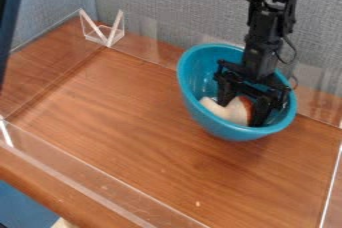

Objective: Remove the mushroom from inside the blue bowl and put it on the table

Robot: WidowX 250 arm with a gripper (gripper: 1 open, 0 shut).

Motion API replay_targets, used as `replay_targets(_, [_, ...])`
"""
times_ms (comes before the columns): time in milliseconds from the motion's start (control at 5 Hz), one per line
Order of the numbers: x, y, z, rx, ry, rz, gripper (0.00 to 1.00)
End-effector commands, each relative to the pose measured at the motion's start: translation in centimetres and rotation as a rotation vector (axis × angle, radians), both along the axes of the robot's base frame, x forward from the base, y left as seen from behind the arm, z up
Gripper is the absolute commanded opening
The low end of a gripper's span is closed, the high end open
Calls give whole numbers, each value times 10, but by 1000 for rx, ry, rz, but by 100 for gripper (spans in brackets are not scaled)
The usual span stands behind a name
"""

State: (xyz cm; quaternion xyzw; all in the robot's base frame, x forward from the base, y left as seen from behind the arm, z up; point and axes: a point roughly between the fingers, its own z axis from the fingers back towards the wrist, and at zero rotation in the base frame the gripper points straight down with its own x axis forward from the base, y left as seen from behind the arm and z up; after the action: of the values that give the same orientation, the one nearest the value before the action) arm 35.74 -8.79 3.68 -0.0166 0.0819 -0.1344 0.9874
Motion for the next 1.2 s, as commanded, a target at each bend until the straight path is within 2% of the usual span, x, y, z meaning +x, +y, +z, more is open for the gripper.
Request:
replay_targets(0, [3, -2, 7, -9, -37, -9, 0])
replay_targets(1000, [-5, 10, 15, -10, -36, -24, 0])
